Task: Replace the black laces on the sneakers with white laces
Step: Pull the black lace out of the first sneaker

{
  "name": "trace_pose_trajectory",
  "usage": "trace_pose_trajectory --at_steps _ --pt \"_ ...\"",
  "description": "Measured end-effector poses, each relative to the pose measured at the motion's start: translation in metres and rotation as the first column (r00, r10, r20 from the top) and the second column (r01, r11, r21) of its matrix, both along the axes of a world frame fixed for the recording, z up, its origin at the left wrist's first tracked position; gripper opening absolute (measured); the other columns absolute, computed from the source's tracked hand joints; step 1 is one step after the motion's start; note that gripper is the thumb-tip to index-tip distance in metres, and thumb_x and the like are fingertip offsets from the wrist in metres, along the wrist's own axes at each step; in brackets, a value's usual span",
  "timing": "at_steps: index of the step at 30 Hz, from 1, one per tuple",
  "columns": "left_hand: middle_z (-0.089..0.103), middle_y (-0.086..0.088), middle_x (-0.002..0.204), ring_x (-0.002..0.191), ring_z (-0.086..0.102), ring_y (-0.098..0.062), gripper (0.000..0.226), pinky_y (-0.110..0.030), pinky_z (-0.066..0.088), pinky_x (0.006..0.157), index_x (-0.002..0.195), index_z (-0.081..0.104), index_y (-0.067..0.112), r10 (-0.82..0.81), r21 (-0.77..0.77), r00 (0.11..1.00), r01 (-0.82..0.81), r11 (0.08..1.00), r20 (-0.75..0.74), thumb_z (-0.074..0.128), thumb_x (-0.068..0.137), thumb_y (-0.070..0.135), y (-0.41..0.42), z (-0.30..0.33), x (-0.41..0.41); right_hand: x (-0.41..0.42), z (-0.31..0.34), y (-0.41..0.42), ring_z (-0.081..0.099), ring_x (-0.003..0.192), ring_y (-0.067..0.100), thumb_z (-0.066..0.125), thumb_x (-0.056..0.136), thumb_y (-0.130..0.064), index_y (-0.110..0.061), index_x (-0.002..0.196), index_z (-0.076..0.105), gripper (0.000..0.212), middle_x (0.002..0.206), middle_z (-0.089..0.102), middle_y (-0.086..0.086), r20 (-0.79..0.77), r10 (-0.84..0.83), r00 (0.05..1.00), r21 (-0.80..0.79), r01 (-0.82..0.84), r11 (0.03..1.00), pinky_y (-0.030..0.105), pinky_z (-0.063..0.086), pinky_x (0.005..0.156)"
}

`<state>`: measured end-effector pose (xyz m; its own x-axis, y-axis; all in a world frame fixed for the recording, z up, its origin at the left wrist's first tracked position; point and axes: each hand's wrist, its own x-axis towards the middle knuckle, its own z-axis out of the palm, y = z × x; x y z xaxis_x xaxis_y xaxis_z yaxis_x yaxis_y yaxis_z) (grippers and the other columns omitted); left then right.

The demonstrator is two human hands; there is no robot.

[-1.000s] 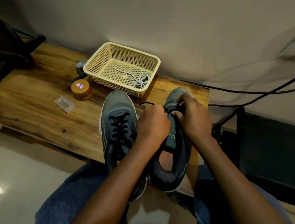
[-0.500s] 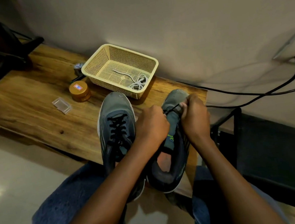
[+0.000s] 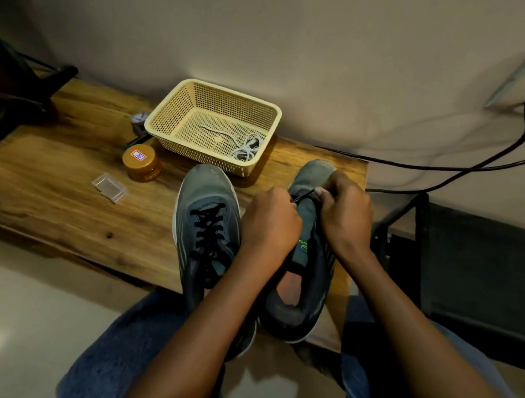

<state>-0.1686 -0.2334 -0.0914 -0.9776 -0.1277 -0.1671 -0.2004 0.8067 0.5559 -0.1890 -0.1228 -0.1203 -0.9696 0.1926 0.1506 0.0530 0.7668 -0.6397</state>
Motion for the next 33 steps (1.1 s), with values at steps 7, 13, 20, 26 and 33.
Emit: trace_pose_trajectory --at_steps 7,13,20,26,33 --pt "0.065 -0.015 0.105 0.098 0.061 -0.032 0.023 -0.031 0.039 0.067 0.108 0.065 0.008 0.002 0.028 1.000 -0.003 1.000 0.028 0.052 0.096 0.023 -0.004 -0.004 -0.002 -0.002 0.003 -0.001 0.059 0.090 0.029 0.065 0.089 -0.023 -0.014 0.095 0.064 0.011 0.103 0.061 0.010 0.082 0.235 0.969 0.207 -0.247 0.947 0.035 0.046 0.067" --pt "0.065 -0.014 0.106 0.098 0.061 -0.032 0.024 -0.031 0.039 0.068 0.110 0.066 0.009 0.005 0.035 1.000 -0.006 0.999 0.016 0.052 0.095 0.022 -0.001 -0.004 -0.002 -0.001 -0.003 -0.002 0.053 0.078 0.025 0.054 0.096 -0.017 -0.010 0.083 0.048 0.016 0.088 0.055 0.010 0.001 0.014 1.000 0.034 -0.014 0.999 0.031 0.031 0.062" --pt "0.065 -0.015 0.105 0.099 0.061 -0.033 0.022 -0.031 0.040 0.068 0.107 0.066 0.008 0.013 0.037 1.000 -0.014 0.999 0.019 0.052 0.096 0.022 -0.003 -0.006 -0.003 -0.006 0.000 0.003 0.058 0.090 0.024 0.062 0.090 -0.021 -0.012 0.094 0.056 0.011 0.100 0.061 0.008 0.065 0.144 0.987 0.045 -0.147 0.988 0.032 0.041 0.068" --pt "0.066 -0.015 0.104 0.097 0.061 -0.034 0.022 -0.034 0.044 0.070 0.107 0.066 0.008 0.006 0.039 1.000 -0.006 0.999 0.014 0.053 0.095 0.021 -0.002 -0.006 -0.004 -0.005 -0.002 0.000 0.053 0.073 0.023 0.057 0.094 -0.015 -0.011 0.081 0.052 0.015 0.085 0.058 0.009 0.031 0.120 0.992 0.198 -0.124 0.972 0.029 0.031 0.057" --pt "0.066 -0.015 0.104 0.097 0.062 -0.033 0.022 -0.033 0.043 0.069 0.106 0.067 0.009 0.003 0.038 1.000 -0.004 0.999 0.012 0.053 0.095 0.021 -0.003 -0.008 -0.004 -0.010 0.000 0.007 0.052 0.084 0.021 0.050 0.095 -0.006 -0.006 0.089 0.054 0.007 0.099 0.057 0.015 0.042 0.051 0.998 -0.024 -0.050 0.998 0.024 0.030 0.065"
